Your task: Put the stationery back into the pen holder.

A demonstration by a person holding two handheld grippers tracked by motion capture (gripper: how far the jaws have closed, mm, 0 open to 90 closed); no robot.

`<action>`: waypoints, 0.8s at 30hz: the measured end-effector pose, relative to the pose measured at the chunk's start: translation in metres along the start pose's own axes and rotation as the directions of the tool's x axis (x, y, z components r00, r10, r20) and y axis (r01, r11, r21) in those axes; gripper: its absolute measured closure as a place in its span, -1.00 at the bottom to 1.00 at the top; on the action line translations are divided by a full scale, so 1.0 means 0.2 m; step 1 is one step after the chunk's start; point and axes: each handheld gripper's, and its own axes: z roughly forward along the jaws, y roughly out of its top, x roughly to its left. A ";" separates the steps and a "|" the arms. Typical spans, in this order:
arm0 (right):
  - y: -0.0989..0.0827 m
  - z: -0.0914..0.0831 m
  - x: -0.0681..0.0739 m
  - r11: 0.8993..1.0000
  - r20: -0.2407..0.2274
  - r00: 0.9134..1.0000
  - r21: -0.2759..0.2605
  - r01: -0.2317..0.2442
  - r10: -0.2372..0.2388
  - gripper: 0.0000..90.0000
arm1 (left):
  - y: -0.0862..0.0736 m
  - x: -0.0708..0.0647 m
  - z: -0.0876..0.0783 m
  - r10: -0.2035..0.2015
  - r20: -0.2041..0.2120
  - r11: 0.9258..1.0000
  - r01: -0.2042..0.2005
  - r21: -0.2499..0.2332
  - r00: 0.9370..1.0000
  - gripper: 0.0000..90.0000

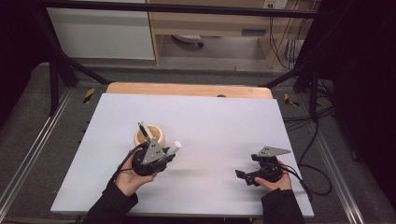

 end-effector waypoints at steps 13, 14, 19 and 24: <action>-0.01 0.00 0.00 1.000 0.008 1.000 0.009 0.012 -0.012 -0.98 | 0.08 0.10 -0.13 -0.104 -0.026 0.994 0.102 -0.047 0.994 0.55; -0.01 0.00 0.00 1.000 0.010 1.000 0.011 0.020 -0.020 -0.98 | 0.08 0.12 -0.14 -0.105 -0.029 0.993 0.104 -0.049 0.994 0.55; -0.01 0.01 0.01 1.000 0.015 1.000 0.016 0.027 -0.027 -0.98 | 0.10 0.17 -0.17 -0.143 -0.029 0.988 0.141 -0.062 0.989 0.55; -0.01 0.01 0.01 0.999 0.019 0.999 0.016 0.029 -0.029 -0.98 | 0.11 0.23 -0.20 -0.178 -0.028 0.981 0.176 -0.080 0.984 0.55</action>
